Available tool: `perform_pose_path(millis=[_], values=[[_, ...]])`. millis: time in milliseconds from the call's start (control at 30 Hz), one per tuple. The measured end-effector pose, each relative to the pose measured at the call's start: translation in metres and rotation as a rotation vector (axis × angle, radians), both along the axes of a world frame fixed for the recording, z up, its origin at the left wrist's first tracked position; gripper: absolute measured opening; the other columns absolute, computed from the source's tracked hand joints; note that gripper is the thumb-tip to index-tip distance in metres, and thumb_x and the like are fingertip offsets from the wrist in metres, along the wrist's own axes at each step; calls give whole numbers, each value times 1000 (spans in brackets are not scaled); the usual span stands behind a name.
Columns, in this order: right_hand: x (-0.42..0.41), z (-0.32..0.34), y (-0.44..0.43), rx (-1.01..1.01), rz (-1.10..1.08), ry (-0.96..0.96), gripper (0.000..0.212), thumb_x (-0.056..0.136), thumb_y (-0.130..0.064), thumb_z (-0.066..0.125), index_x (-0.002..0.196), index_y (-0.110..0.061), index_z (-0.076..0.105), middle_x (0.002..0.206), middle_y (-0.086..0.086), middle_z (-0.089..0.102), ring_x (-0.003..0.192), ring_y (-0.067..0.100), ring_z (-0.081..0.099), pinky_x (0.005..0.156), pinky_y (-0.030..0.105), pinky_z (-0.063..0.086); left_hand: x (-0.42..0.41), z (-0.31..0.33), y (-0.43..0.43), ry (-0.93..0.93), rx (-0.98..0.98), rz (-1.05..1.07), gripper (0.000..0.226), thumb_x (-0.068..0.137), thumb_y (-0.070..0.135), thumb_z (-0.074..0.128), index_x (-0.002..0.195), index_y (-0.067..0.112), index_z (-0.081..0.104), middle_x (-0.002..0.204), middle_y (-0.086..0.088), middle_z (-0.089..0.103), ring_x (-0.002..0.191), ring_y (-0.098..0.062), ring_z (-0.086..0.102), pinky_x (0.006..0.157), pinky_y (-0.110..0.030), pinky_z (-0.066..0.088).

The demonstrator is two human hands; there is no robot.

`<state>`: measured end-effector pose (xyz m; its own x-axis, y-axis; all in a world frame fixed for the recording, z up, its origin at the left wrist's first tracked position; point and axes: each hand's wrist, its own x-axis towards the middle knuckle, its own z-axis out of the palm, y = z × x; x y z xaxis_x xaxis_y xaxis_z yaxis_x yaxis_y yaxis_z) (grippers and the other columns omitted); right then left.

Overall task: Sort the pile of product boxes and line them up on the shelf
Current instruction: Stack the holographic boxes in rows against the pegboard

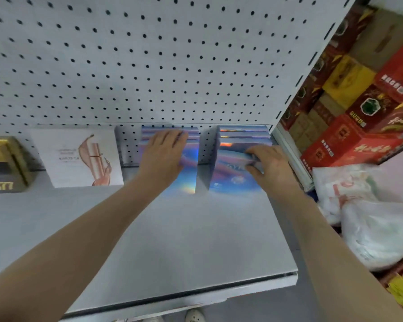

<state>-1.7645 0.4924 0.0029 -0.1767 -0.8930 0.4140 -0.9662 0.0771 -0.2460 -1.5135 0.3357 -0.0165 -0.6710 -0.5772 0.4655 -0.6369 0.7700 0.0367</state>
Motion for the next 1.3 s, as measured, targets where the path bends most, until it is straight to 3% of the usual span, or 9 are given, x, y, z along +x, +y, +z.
perform_pose_path(millis=[67,167,300,433,700,800,900,1067,1300], values=[[-10,-3,-8,-53,10,115,29,82,-19,66,111,-21,64,100,-2,61,99,30,53,82,46,44,-3,-2,1,-35,-6,34,78,62,21,81,133,10,51,129,-9,55,118,-32,50,102,-43,39],[-7,-8,-12,-118,20,222,43,80,-18,72,122,-19,63,119,9,56,113,30,46,93,42,35,-5,-3,4,-68,-15,69,90,54,26,86,135,10,49,132,-11,53,119,-34,48,105,-45,36],[-6,-23,-21,33,34,309,77,69,-35,80,139,-21,50,139,11,47,132,33,39,110,47,22,-7,-5,9,-102,-29,96,99,51,28,91,137,9,46,135,-13,51,124,-35,46,109,-47,31],[-13,-22,-31,27,43,340,85,61,-27,87,138,-20,51,137,11,50,127,35,43,108,50,26,-8,-2,10,-128,-11,119,101,50,30,92,137,10,46,135,-12,50,125,-35,45,109,-47,31],[-13,-13,-30,91,65,362,76,71,-37,81,138,-20,48,136,10,48,124,36,44,105,49,31,-8,2,17,-134,3,129,98,54,24,91,138,8,44,136,-15,49,129,-38,42,111,-51,30],[-8,-3,-31,51,109,393,58,87,-49,63,135,-19,50,132,9,50,122,33,47,103,47,33,1,8,27,-69,-9,146,88,63,18,87,139,7,44,139,-16,47,135,-38,37,113,-50,28],[6,2,-37,-33,213,377,47,94,-38,53,132,-11,53,129,11,54,119,33,51,102,45,35,22,12,40,-9,-52,149,78,67,19,83,136,5,48,137,-16,49,133,-38,39,112,-49,30],[63,2,-42,-76,371,363,41,93,-32,47,123,-7,57,115,12,61,101,34,58,89,43,41,80,4,76,83,-32,214,54,75,21,75,125,9,58,124,-12,58,116,-35,51,103,-44,39],[191,-32,-38,8,592,316,39,93,-32,51,122,-9,60,110,10,63,100,32,60,86,42,47,198,-25,132,109,145,466,41,80,24,75,118,14,65,114,-7,66,104,-29,61,92,-40,48]])
